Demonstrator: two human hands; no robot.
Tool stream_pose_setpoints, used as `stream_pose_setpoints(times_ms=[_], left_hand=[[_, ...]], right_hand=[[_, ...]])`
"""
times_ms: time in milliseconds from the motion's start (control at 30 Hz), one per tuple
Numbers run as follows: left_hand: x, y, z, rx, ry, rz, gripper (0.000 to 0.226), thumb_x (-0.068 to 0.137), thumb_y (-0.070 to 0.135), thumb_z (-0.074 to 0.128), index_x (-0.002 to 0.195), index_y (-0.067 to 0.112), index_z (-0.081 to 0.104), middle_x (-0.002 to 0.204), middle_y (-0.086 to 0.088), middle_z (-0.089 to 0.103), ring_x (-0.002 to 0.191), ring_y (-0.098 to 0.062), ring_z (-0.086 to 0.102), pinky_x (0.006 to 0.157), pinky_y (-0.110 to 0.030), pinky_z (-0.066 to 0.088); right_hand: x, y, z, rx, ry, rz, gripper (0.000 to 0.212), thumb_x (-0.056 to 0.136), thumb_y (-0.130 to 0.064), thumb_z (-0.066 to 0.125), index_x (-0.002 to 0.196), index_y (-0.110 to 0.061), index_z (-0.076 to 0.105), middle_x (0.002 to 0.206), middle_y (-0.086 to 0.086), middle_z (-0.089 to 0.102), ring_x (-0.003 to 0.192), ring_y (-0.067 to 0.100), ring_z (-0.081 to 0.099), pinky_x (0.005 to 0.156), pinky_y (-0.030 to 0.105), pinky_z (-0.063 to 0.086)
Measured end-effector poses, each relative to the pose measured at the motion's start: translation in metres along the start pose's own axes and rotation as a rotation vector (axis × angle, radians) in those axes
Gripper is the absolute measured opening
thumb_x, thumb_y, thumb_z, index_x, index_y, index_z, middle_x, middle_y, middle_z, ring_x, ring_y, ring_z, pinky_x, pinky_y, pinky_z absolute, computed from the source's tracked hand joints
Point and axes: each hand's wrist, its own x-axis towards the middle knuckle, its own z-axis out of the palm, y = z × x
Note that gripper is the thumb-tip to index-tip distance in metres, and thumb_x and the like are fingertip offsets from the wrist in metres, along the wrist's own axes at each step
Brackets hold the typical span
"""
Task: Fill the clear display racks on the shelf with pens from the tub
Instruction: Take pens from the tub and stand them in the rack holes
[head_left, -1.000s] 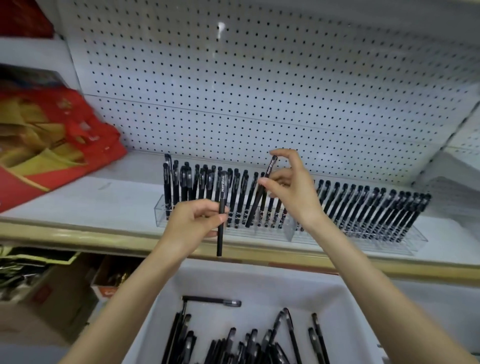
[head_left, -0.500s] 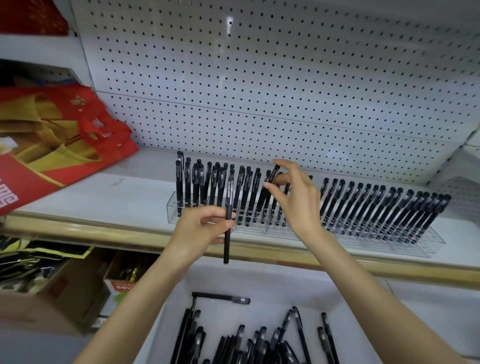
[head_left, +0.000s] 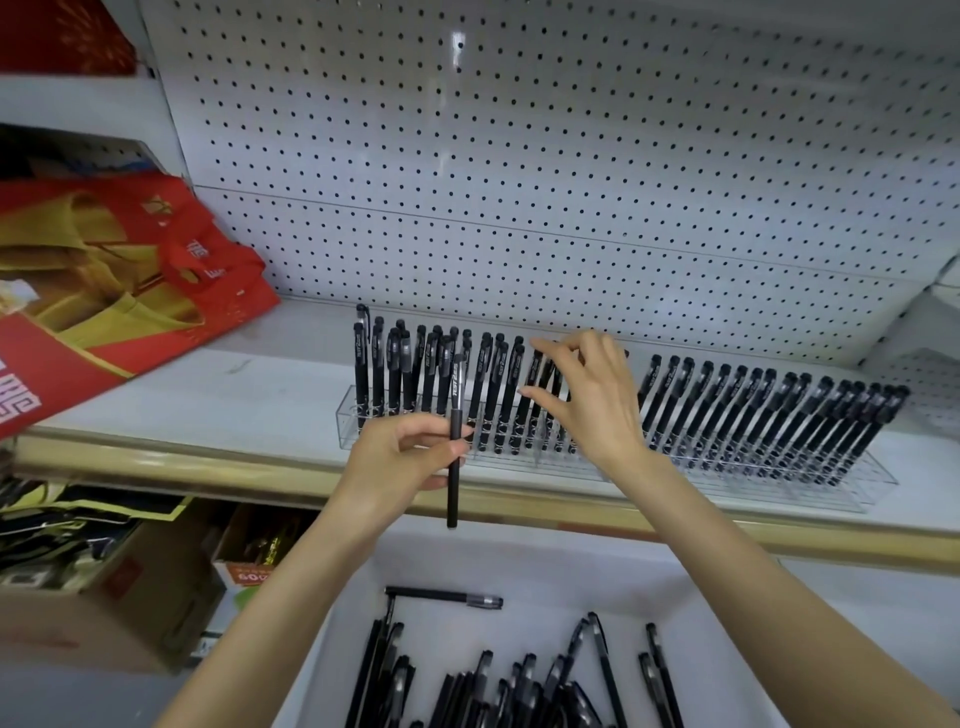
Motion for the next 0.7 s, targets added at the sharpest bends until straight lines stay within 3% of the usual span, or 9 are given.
stream_pose_setpoints(times_ms=[300, 400, 467, 600, 700], left_hand=[[0.003, -0.004, 0.007, 0.014, -0.021, -0.013, 0.015, 0.086, 0.005, 0.066, 0.087, 0.018, 0.074, 0.086, -0.002, 0.074, 0.081, -0.01, 0.07, 0.067, -0.019, 0.056], [0.003, -0.009, 0.013, 0.017, -0.039, -0.027, 0.015, 0.086, 0.005, 0.066, 0.087, 0.018, 0.074, 0.086, -0.002, 0.073, 0.08, -0.01, 0.07, 0.068, -0.018, 0.055], [0.002, -0.011, 0.02, 0.024, -0.063, -0.029, 0.014, 0.087, 0.005, 0.065, 0.089, 0.016, 0.074, 0.088, -0.004, 0.073, 0.081, -0.01, 0.07, 0.069, -0.018, 0.055], [0.001, -0.009, 0.037, 0.024, -0.11, 0.004, 0.013, 0.087, 0.004, 0.064, 0.095, 0.007, 0.073, 0.092, -0.01, 0.073, 0.077, -0.006, 0.069, 0.068, -0.016, 0.054], [0.001, -0.01, 0.046, 0.009, -0.12, 0.021, 0.014, 0.086, 0.003, 0.065, 0.096, 0.007, 0.073, 0.091, -0.01, 0.073, 0.077, -0.007, 0.069, 0.067, -0.015, 0.053]], right_hand=[[-0.002, 0.002, -0.008, -0.053, 0.03, -0.013, 0.059, 0.077, -0.038, 0.075, 0.127, -0.012, 0.059, 0.095, 0.01, 0.056, 0.086, 0.017, 0.037, 0.073, 0.036, 0.045], [-0.004, -0.006, -0.026, 0.248, -0.001, 0.172, 0.046, 0.085, -0.04, 0.064, 0.125, -0.016, 0.061, 0.092, -0.002, 0.051, 0.084, 0.004, 0.04, 0.081, 0.018, 0.036], [-0.004, -0.017, -0.041, 0.559, -0.103, 0.332, 0.031, 0.087, -0.032, 0.064, 0.116, -0.02, 0.066, 0.087, -0.007, 0.054, 0.078, -0.002, 0.048, 0.076, 0.011, 0.038], [-0.008, -0.04, -0.06, 0.922, -0.325, 0.488, 0.029, 0.084, -0.019, 0.069, 0.113, -0.021, 0.064, 0.089, -0.005, 0.067, 0.083, 0.003, 0.062, 0.08, 0.018, 0.051], [-0.014, -0.047, -0.062, 1.014, -0.312, 0.567, 0.034, 0.079, -0.013, 0.073, 0.11, -0.021, 0.062, 0.087, -0.002, 0.069, 0.08, 0.007, 0.066, 0.081, 0.022, 0.053]])
